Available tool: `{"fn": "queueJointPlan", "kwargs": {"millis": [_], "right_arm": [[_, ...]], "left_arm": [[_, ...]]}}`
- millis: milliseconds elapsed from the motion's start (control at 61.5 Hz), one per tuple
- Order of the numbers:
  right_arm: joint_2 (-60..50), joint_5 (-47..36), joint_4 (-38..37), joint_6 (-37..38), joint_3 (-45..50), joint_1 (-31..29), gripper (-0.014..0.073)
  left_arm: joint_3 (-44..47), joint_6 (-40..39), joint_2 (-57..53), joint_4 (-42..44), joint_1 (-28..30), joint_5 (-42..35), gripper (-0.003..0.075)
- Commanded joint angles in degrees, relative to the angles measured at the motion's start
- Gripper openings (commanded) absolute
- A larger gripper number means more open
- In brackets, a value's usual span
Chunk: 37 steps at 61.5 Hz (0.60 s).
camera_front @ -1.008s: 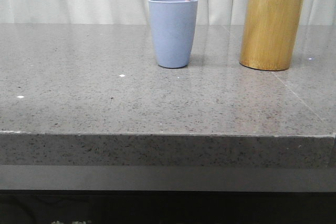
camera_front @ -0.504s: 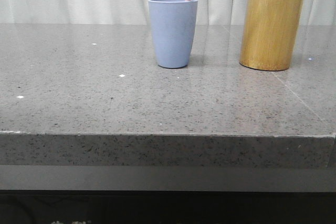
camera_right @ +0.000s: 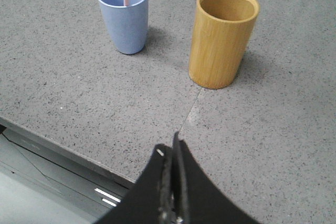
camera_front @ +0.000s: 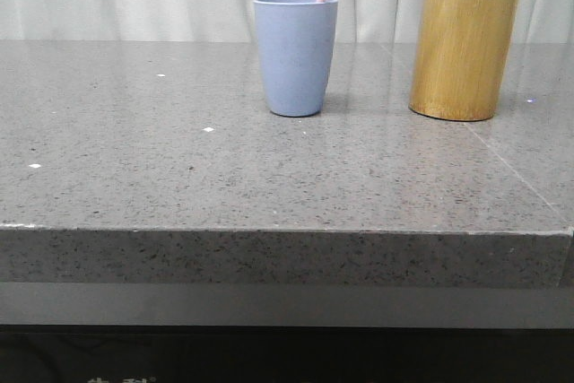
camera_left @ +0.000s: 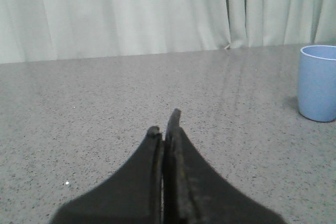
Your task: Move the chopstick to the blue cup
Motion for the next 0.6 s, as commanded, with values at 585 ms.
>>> {"fn": "queueJointPlan", "kwargs": {"millis": [585], "right_arm": [[0.19, -4.03, -0.47, -0.08, -1.42, -0.22, -0.0066]], "left_arm": [[10.04, 0.2, -9.96, -5.38, 2.86, -9.58, -0.0019]]}}
